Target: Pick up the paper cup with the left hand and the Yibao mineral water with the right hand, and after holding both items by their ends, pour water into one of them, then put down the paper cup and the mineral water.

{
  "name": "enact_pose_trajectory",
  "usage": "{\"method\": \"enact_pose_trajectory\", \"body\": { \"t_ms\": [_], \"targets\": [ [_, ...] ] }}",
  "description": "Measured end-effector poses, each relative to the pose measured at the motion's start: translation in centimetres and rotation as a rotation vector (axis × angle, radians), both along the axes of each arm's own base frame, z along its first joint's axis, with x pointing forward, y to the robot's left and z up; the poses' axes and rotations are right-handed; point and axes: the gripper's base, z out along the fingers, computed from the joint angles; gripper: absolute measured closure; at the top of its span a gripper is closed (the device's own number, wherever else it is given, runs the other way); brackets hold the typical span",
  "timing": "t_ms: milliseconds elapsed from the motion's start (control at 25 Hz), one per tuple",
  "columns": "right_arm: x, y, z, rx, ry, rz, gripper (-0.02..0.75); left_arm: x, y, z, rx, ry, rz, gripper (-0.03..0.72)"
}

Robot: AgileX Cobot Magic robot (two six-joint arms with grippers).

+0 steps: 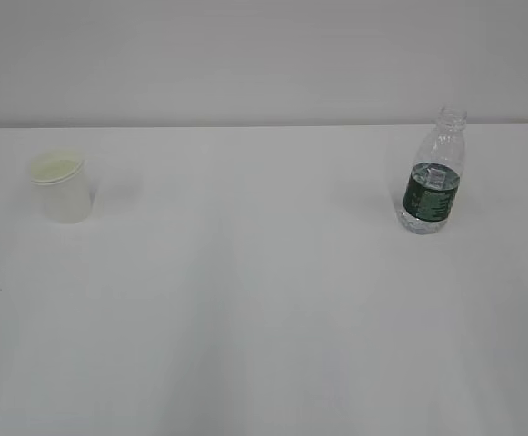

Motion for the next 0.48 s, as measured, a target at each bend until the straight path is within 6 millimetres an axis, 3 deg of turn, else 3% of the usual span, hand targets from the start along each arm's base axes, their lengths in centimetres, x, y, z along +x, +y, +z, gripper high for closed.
{"method": "enact_pose_trajectory", "body": {
  "t_ms": [200, 480],
  "targets": [
    [0.0, 0.0, -0.3, 0.005, 0.009, 0.001, 0.199, -0.3, 0.1, -1.2, 0.003, 0.004, 0.004, 0.221],
    [-0.3, 0.1, -0.2, 0.007, -0.01, 0.002, 0.199, -0.4, 0.1, -1.3, 0.003, -0.021, 0.008, 0.221]
  ]
}}
